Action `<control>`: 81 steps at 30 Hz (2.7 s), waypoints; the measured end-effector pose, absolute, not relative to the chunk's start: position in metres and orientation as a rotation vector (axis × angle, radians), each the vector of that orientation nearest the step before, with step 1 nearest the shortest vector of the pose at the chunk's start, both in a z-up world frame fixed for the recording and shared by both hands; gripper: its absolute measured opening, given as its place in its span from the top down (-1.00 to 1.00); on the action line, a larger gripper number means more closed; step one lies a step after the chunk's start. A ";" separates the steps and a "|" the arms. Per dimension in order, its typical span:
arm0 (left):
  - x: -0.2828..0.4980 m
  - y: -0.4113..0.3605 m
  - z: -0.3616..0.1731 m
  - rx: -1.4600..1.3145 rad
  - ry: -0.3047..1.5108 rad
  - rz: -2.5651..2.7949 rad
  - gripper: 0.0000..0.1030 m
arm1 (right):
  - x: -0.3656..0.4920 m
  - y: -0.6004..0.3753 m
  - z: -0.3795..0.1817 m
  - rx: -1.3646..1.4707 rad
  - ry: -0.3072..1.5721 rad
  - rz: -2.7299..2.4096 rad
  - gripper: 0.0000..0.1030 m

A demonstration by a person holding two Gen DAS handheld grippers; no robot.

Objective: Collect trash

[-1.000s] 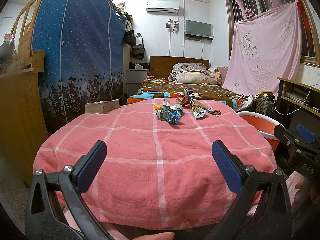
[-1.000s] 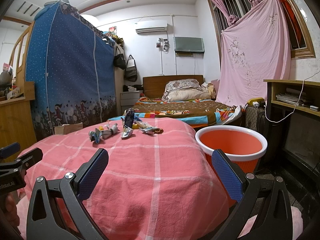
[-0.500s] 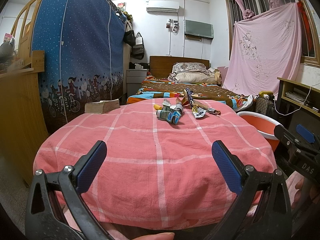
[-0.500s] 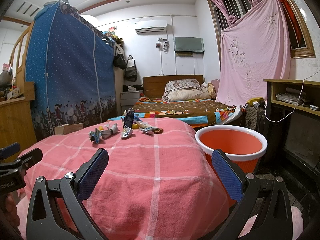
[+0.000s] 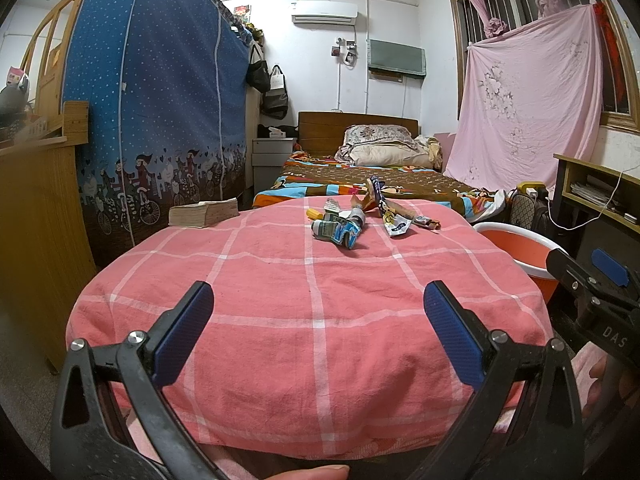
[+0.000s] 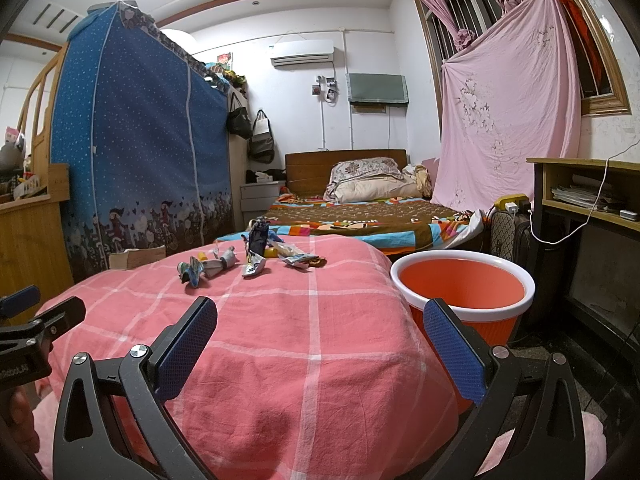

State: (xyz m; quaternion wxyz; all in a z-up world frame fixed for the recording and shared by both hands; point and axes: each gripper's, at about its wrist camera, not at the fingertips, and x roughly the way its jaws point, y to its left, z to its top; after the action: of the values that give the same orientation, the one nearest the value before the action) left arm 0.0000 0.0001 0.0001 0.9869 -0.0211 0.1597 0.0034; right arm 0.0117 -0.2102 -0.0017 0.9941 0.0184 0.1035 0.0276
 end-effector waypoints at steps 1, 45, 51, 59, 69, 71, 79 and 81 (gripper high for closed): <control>0.000 0.000 0.000 -0.042 0.321 0.007 -0.78 | 0.012 -0.210 -0.002 0.037 0.207 0.055 -1.00; 0.122 0.016 0.054 -0.079 0.108 -0.029 -0.77 | 0.163 -0.186 0.065 -0.095 0.058 0.179 -1.00; 0.153 0.012 0.033 -0.084 0.308 -0.033 -0.66 | 0.197 -0.178 0.055 -0.095 0.198 0.274 -0.73; 0.179 0.006 0.010 -0.139 0.533 -0.109 -0.05 | 0.244 -0.158 0.021 -0.094 0.548 0.406 -0.02; 0.202 -0.007 -0.012 -0.170 0.714 -0.184 0.53 | 0.264 -0.154 0.003 -0.052 0.693 0.527 0.23; 0.204 -0.005 -0.011 -0.170 0.716 -0.189 0.62 | 0.270 -0.150 -0.002 -0.062 0.719 0.537 0.30; 0.198 -0.007 -0.007 -0.170 0.700 -0.217 1.00 | 0.274 -0.149 -0.009 -0.047 0.764 0.565 0.70; 0.193 -0.008 -0.005 -0.145 0.681 -0.210 1.00 | 0.271 -0.151 -0.006 -0.039 0.740 0.567 0.71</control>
State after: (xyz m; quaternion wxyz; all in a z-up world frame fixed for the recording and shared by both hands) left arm 0.1935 -0.0084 -0.0053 0.9347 -0.0708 0.3330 -0.1025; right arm 0.2707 -0.1514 -0.0056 0.8932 -0.0190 0.3566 0.2733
